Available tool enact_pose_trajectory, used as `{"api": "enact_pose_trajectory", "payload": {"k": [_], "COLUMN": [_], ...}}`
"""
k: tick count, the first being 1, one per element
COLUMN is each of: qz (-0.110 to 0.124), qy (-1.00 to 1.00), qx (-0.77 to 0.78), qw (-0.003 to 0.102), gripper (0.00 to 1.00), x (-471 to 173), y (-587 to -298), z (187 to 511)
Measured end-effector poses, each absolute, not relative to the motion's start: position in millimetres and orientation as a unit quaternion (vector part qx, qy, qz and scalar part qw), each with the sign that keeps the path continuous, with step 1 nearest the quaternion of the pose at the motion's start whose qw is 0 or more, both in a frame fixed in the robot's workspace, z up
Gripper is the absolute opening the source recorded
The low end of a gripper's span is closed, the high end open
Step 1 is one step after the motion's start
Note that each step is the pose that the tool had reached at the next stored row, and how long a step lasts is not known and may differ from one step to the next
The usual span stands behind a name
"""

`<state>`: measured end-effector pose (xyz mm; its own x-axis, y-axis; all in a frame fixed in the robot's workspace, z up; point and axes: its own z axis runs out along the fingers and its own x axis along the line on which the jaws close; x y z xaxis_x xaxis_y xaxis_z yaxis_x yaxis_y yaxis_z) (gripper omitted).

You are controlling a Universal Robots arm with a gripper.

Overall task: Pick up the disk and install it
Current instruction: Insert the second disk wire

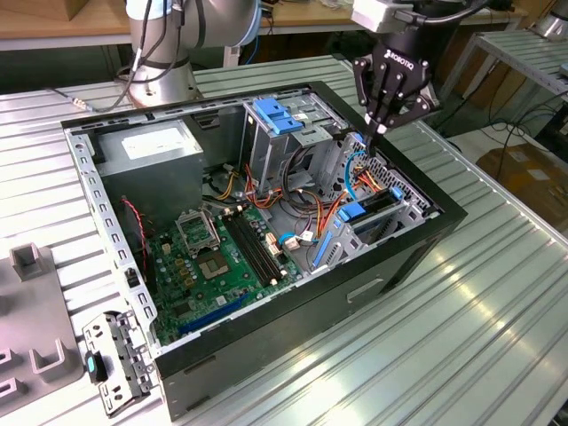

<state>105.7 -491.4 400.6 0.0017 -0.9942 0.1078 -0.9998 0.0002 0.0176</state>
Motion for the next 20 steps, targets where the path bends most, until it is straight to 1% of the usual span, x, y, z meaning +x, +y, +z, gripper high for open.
{"api": "enact_pose_trajectory", "payload": {"k": [2,5,6,7,8,10,13,14,19,20], "qz": [0.033,0.035,0.038,0.044,0.048,0.055,0.057,0.058,0.062,0.065], "qy": [-0.706,-0.705,-0.705,-0.705,-0.705,-0.704,-0.704,-0.704,-0.703,-0.703], "qx": [0.706,0.706,0.706,0.705,0.705,0.704,0.704,0.704,0.703,0.703], "qw": [0.049,0.053,0.057,0.062,0.066,0.073,0.075,0.076,0.082,0.085], "gripper": [0.11,0.11,0.11,0.11,0.17,0.17,0.18,0.25,0.25,0.25], "x": [107.7,112.5,113.7,113.8,113.8,113.8,113.8,113.8,114.1,114.1], "y": [-487.3,-483.9,-482.9,-482.0,-481.6,-480.9,-480.5,-480.3,-479.2,-478.9], "z": [399.5,394.5,392.2,390.7,390.1,389.6,389.5,389.5,390.7,391.0]}}
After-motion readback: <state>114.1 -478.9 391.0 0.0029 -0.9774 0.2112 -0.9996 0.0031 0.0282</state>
